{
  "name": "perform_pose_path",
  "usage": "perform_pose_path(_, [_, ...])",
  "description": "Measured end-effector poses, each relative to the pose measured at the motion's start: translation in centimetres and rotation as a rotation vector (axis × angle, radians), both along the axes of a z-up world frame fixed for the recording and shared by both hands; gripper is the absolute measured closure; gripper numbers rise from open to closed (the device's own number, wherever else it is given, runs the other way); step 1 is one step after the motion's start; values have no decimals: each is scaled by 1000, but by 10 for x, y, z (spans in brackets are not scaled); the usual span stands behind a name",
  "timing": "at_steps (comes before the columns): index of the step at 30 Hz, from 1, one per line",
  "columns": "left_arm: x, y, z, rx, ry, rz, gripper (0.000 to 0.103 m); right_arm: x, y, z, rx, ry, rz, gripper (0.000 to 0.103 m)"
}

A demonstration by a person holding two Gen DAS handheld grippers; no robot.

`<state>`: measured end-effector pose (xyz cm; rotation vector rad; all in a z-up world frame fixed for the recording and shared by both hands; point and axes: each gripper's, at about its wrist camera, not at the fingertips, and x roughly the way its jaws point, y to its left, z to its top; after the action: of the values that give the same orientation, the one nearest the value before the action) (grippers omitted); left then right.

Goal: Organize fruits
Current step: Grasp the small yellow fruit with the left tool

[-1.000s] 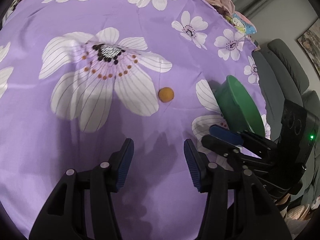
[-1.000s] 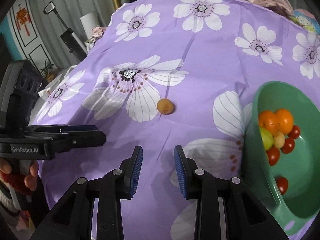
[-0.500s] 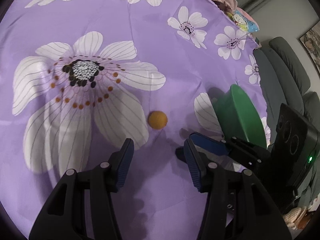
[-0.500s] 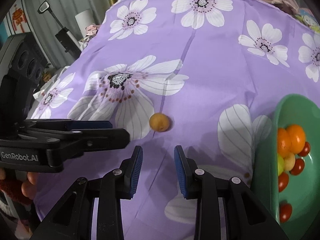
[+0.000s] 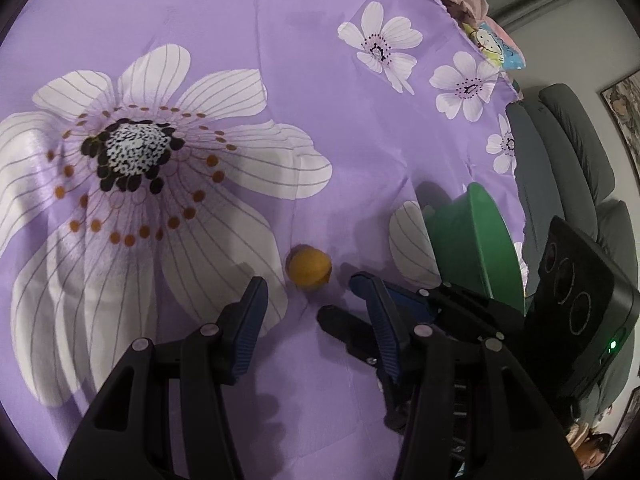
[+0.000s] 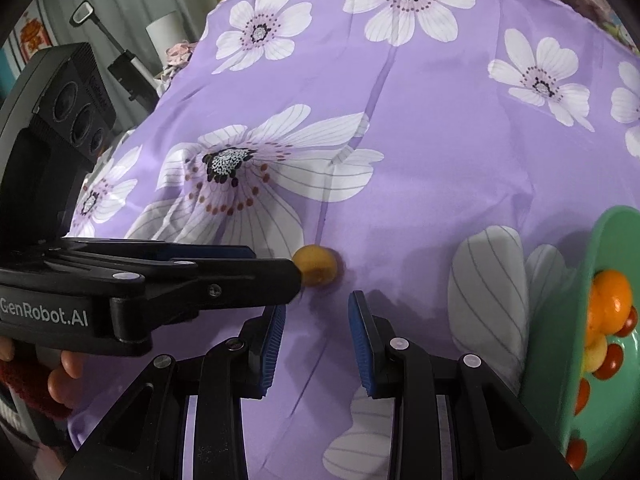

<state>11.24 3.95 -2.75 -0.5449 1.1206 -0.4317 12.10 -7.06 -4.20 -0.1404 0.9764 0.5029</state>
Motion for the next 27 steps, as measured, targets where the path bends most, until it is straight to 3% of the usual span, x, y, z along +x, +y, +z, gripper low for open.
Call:
perform_pose_path(8, [15,-3,-7,-21,32,-5,54,13,6,-5,4,3,-3,70])
perform_pose_path(12, [20,-2,-9,-33,35,6,58,17,8,-7,20,7,-2,70])
perform_pose_path(19, [23,-3,-12,-33,38,16,74,21,8,-10,35,3,-11,67])
perform_pose_path(27, [22,2,-14,-55,47,32,76,20,10,-10,41,-9,-7,74])
